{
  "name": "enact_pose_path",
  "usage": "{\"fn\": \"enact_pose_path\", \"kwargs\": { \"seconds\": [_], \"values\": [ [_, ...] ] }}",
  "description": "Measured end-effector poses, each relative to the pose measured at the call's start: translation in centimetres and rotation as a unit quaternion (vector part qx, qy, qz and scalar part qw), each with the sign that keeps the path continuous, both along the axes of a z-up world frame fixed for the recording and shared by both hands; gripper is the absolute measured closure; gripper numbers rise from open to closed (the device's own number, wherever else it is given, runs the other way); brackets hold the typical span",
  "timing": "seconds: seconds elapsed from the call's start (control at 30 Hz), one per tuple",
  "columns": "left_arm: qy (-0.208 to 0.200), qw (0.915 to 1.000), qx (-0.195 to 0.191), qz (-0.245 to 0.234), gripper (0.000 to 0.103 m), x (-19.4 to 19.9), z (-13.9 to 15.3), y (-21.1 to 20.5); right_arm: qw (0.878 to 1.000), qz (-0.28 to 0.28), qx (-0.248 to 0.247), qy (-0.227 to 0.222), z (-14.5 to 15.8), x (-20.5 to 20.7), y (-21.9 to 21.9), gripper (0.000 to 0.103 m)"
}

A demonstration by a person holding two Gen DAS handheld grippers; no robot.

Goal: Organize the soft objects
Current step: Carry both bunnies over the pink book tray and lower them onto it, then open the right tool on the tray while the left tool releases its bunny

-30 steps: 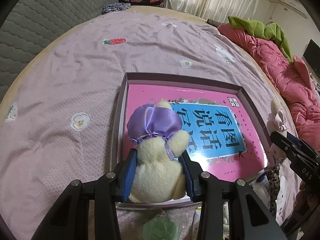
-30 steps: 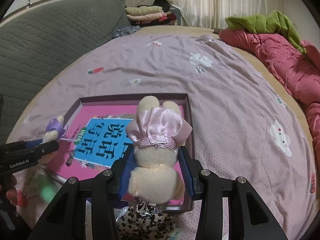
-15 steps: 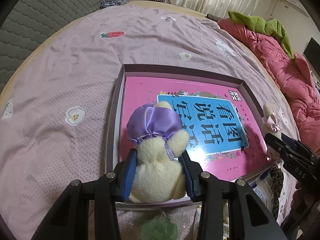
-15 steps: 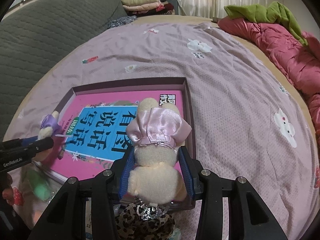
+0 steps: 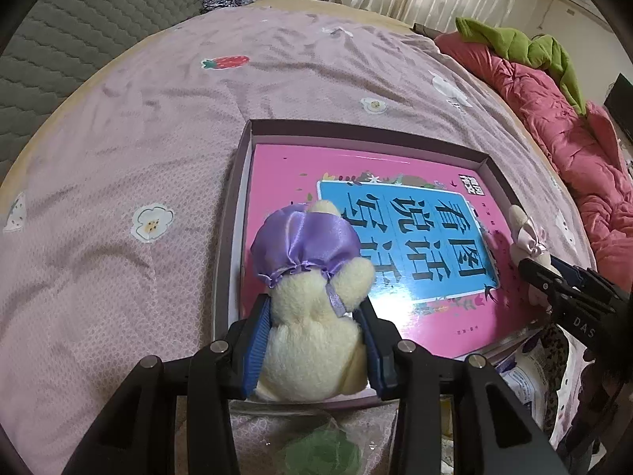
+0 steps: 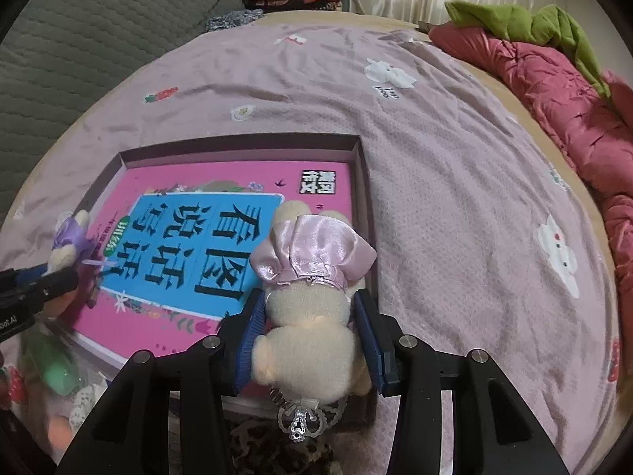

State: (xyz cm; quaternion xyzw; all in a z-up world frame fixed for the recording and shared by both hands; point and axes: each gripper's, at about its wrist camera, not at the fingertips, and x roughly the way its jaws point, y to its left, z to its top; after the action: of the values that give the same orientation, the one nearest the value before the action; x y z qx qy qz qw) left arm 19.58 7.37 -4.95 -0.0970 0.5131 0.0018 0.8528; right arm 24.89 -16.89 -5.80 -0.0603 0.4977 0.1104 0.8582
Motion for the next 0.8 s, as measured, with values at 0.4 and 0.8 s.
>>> {"fn": "enact_pose_path", "kwargs": {
  "seconds": [0.4, 0.8],
  "values": [
    [0.002, 1.0, 0.001, 0.009, 0.061, 0.4, -0.6, 0.5, 1.0, -0.005, 0.018, 0.003, 0.0, -0.1, -0.4, 0.053],
    [0.004, 0.9999, 0.008, 0.009, 0.06, 0.7, -0.7, 0.0, 0.999, -0.002, 0.046, -0.007, 1.1, -1.7, -1.1, 0.047]
  ]
}}
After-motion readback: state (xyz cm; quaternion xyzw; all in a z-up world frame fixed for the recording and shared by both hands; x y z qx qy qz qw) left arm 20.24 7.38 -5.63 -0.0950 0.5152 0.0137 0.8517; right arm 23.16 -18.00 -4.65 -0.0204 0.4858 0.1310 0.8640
